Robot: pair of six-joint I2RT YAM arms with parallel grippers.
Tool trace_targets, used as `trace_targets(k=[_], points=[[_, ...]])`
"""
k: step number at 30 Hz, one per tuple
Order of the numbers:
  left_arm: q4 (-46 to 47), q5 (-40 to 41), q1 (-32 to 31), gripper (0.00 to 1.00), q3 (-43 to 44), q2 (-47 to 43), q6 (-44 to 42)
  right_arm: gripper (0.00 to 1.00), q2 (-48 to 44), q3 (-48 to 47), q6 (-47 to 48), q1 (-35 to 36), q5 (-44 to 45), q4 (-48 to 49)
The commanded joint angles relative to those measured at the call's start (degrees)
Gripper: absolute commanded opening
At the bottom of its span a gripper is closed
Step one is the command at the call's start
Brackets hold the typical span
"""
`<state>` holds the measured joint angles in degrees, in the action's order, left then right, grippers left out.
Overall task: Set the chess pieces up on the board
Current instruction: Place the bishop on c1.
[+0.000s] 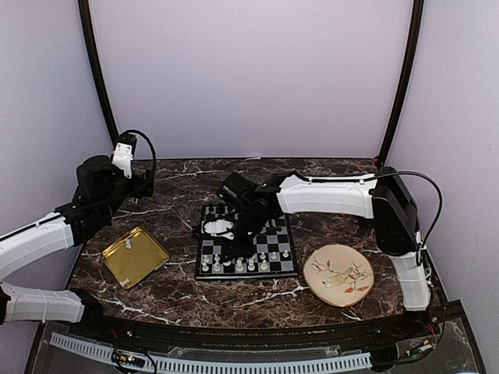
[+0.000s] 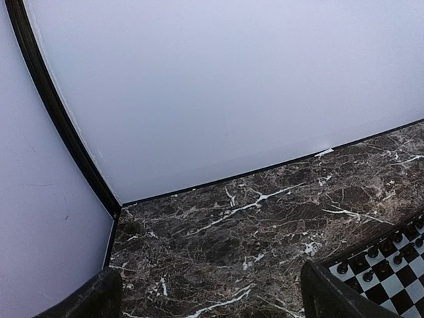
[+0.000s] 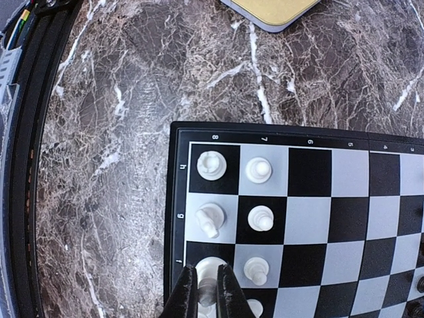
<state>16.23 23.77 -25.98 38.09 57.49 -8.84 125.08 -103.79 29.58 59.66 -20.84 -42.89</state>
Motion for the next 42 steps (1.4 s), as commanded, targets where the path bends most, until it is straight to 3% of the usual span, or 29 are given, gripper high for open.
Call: trace_targets(k=[1, 24, 42], points=[[0.69, -0.86, 0.17, 0.96, -0.75, 0.24, -0.65, 0.09, 0.95, 0.69, 0.92, 1.03, -1.04, -0.35], [-0.13, -2.66, 0.18, 0.94, -0.58, 0.51, -0.87, 0.11, 2.32, 1.04, 0.5, 1.14, 1.1, 0.38], [-2.11, -1.66, 0.15, 0.94, 0.73, 2.02, -0.07, 0.24, 0.57, -0.81, -0.35, 1.06, 1.17, -0.74]])
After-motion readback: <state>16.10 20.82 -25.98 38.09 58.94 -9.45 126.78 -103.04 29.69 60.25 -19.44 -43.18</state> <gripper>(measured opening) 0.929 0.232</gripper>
